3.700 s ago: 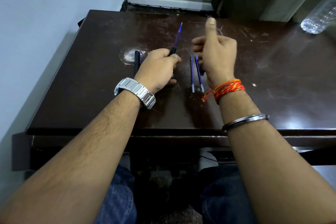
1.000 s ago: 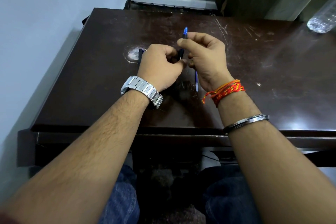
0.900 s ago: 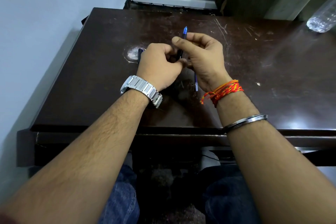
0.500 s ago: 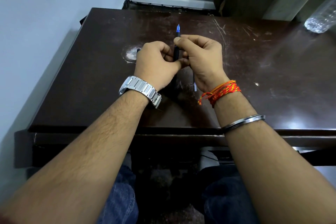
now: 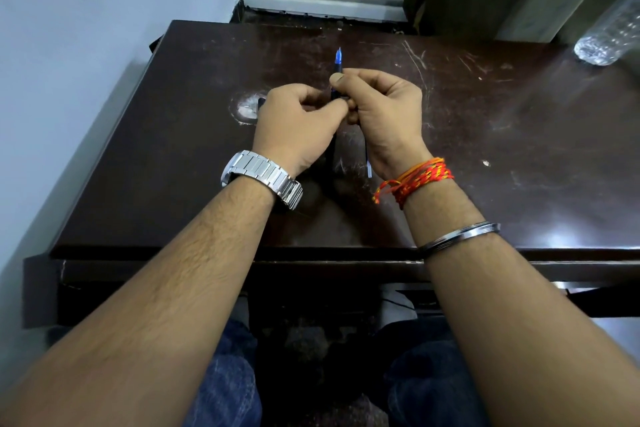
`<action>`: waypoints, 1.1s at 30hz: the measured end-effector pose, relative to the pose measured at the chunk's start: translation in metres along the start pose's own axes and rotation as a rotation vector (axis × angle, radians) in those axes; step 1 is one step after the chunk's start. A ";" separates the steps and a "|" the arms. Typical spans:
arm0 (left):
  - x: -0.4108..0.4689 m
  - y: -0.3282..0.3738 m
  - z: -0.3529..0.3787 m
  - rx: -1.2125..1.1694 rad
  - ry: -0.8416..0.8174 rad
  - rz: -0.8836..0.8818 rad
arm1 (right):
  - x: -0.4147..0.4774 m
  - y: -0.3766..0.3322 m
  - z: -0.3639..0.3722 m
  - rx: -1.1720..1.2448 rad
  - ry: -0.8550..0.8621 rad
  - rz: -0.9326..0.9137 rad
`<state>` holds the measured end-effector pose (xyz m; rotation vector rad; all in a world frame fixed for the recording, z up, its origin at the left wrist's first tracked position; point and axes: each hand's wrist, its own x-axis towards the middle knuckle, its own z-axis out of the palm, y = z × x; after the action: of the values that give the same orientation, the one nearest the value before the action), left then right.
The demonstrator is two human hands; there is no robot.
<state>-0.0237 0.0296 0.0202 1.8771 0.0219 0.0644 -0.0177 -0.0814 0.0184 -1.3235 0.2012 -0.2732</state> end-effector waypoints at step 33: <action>0.003 -0.008 0.003 0.076 0.038 0.136 | 0.002 0.002 -0.001 0.002 0.003 -0.002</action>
<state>-0.0208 0.0296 0.0119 1.9514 -0.0782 0.1944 -0.0158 -0.0830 0.0165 -1.3210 0.2019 -0.2767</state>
